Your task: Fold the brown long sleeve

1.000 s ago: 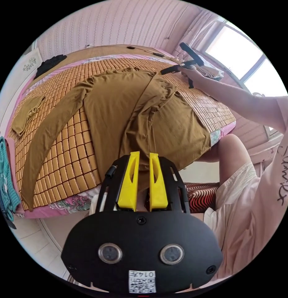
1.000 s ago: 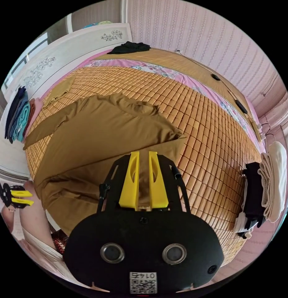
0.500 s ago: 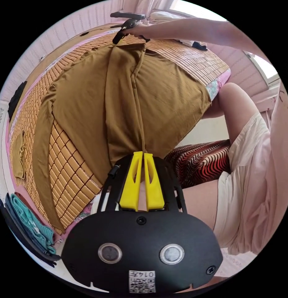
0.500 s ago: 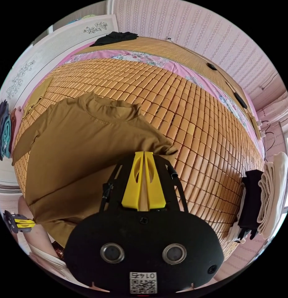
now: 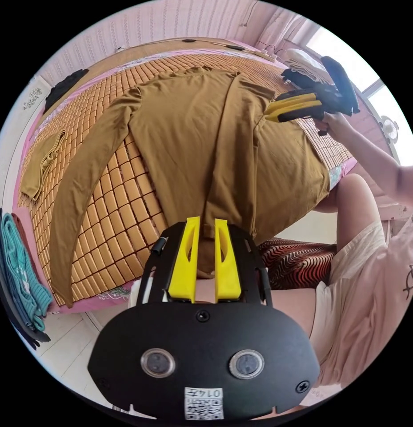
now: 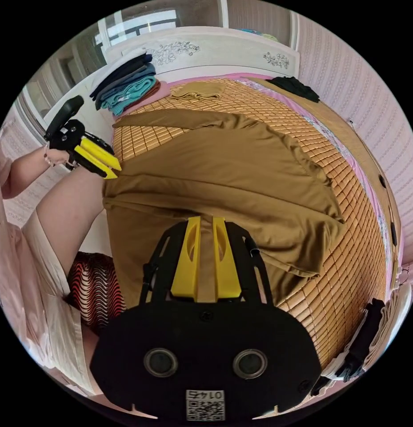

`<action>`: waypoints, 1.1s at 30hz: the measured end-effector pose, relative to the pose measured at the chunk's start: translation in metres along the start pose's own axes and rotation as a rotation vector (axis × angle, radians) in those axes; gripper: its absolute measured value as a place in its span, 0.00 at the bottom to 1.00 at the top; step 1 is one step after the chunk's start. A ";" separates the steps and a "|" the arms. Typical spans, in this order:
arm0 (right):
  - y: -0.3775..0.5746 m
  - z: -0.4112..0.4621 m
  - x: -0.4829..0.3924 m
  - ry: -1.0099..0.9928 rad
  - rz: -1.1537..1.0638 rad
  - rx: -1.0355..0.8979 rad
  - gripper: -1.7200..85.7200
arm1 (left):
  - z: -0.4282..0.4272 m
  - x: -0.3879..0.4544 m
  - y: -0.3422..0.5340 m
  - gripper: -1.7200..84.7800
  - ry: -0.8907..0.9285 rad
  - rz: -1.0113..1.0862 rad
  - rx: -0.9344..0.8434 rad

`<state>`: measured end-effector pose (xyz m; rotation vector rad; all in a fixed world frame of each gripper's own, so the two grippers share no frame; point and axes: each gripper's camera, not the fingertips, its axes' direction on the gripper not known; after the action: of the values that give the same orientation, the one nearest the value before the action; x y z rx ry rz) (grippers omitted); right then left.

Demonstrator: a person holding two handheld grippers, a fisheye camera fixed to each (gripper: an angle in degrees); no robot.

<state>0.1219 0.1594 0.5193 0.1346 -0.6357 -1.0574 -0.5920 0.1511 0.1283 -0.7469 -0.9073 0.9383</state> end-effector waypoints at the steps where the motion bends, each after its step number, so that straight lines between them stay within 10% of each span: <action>1: 0.001 0.009 -0.010 0.005 -0.017 -0.014 0.10 | 0.007 0.001 -0.004 0.09 0.002 0.001 -0.020; 33: 0.048 0.054 0.157 0.164 0.464 -0.129 0.01 | 0.015 -0.012 -0.011 0.07 -0.020 -0.012 -0.066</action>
<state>0.1812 0.0611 0.6491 -0.0395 -0.4204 -0.6282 -0.6049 0.1378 0.1402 -0.7884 -0.9630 0.9101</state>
